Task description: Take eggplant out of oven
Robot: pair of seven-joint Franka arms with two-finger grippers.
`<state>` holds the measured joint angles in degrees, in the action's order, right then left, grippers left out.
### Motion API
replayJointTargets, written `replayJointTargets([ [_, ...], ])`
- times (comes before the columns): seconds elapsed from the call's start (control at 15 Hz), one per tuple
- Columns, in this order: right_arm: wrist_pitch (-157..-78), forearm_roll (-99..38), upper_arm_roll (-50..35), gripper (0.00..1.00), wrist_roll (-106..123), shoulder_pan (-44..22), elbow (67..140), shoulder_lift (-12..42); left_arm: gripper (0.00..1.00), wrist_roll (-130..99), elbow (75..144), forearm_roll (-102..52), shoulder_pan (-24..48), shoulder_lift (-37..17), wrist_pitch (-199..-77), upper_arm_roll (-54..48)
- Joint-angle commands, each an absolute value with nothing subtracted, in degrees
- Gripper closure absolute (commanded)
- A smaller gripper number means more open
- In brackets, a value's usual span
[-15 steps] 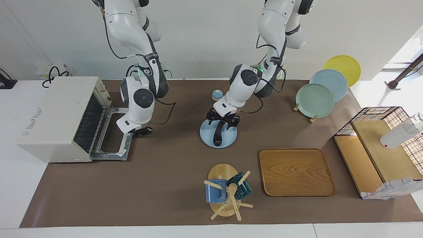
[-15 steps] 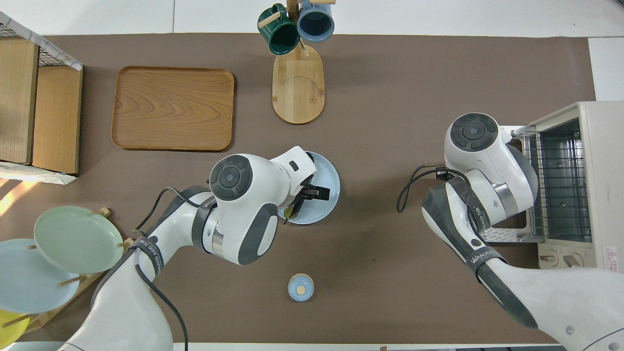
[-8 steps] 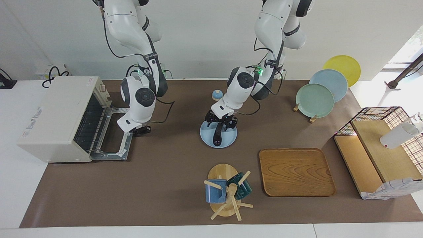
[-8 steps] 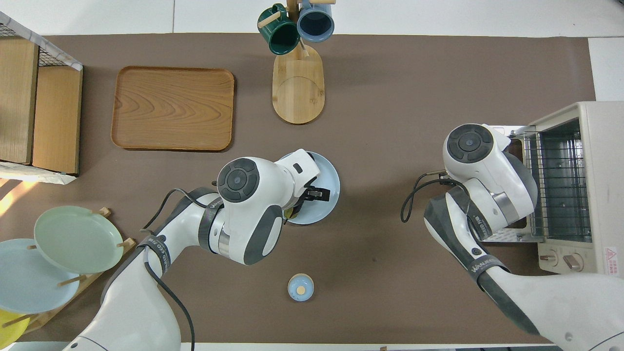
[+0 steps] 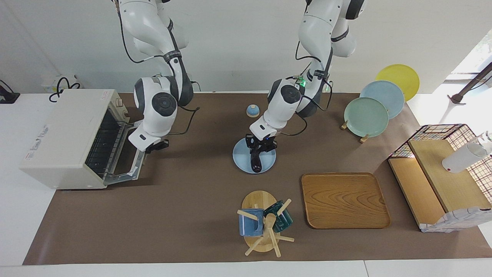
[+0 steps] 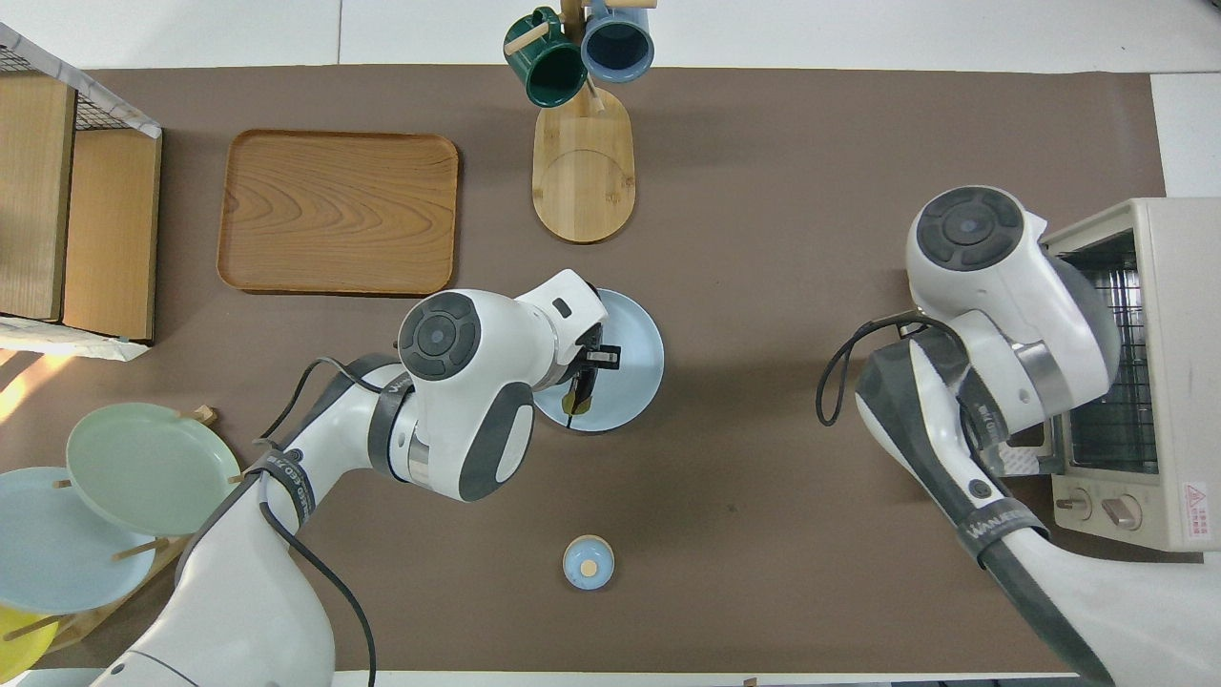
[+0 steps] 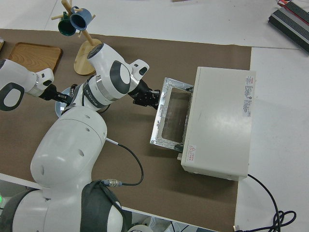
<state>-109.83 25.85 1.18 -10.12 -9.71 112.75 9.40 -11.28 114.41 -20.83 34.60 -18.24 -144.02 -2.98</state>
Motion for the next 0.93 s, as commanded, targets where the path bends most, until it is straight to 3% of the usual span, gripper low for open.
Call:
replayJointTargets([
  [0.0,-109.34,26.90,1.49,1.00,-1.34,-3.18,111.88,5.37,1.00,-11.51,109.98,-20.74,30.34,-15.30,-136.18,-2.55],
  [0.27,-108.99,25.58,1.49,1.00,3.42,-0.62,112.15,3.26,1.00,-11.34,97.14,-16.45,22.34,-17.48,-121.49,-1.41],
  [0.6,-103.29,19.79,1.58,1.00,7.72,0.96,111.27,-2.44,1.00,-8.62,95.36,-7.39,11.45,-21.08,-121.82,-1.23],
  [0.87,-98.45,11.89,1.23,0.82,9.93,0.44,106.64,-4.84,1.00,-8.44,87.13,-6.86,7.66,-30.56,-123.83,-1.14],
])
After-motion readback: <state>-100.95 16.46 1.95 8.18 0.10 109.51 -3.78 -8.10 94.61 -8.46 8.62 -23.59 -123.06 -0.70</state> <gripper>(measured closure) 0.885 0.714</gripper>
